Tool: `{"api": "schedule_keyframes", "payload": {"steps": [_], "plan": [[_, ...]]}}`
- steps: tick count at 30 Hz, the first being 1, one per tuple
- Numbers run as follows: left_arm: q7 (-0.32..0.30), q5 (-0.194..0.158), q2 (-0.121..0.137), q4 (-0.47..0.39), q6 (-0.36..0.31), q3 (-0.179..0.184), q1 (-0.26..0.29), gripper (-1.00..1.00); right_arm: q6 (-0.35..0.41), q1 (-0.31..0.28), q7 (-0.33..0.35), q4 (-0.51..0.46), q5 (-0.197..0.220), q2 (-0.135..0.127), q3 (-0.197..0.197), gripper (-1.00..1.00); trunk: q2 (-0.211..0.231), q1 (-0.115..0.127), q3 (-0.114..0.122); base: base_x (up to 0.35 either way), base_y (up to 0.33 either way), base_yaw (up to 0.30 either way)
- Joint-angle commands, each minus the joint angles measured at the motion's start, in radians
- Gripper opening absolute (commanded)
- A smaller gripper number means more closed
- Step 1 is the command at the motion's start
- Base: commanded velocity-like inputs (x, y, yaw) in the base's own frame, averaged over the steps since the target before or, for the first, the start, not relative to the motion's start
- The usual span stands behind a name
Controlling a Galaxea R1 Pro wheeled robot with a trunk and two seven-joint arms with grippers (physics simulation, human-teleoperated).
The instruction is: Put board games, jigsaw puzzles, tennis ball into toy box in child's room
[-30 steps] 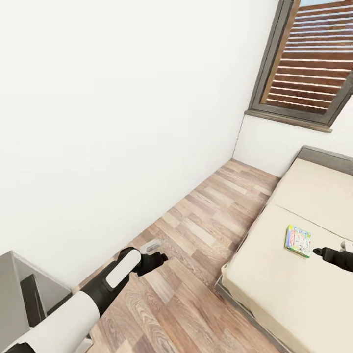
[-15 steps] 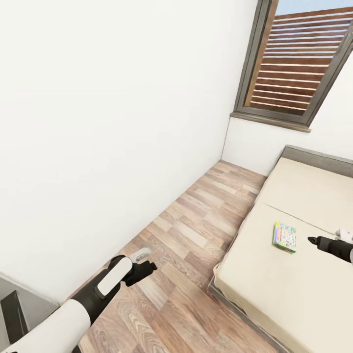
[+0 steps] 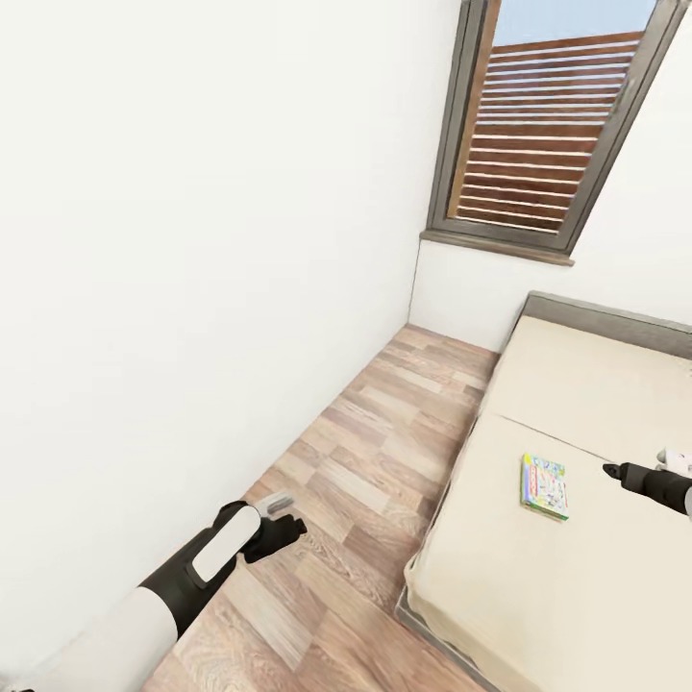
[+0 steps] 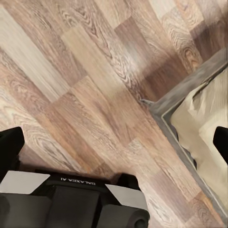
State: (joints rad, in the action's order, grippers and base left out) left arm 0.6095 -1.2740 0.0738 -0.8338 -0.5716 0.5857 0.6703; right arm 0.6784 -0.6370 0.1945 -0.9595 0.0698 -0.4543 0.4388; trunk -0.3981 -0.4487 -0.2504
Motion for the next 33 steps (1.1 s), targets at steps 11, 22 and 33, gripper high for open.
{"api": "schedule_keyframes", "payload": {"steps": [11,22,33], "plan": [[0.019,-0.004,0.008,0.0,0.021,-0.013,-0.004,1.0,0.006,-0.001,0.0,-0.001,0.007,0.0,0.002,1.0,-0.002,-0.001,0.014,0.207,0.016,-0.173],[0.014,-0.003,0.024,0.0,0.043,-0.118,-0.043,1.0,0.005,-0.001,0.0,0.003,0.008,0.001,0.0,1.0,-0.002,-0.001,0.03,0.011,0.001,-0.172],[0.009,0.001,0.057,-0.001,0.045,-0.163,-0.086,1.0,0.004,-0.001,0.001,0.004,0.008,0.0,0.0,1.0,-0.002,-0.001,0.046,0.031,0.0,-0.171]]}}
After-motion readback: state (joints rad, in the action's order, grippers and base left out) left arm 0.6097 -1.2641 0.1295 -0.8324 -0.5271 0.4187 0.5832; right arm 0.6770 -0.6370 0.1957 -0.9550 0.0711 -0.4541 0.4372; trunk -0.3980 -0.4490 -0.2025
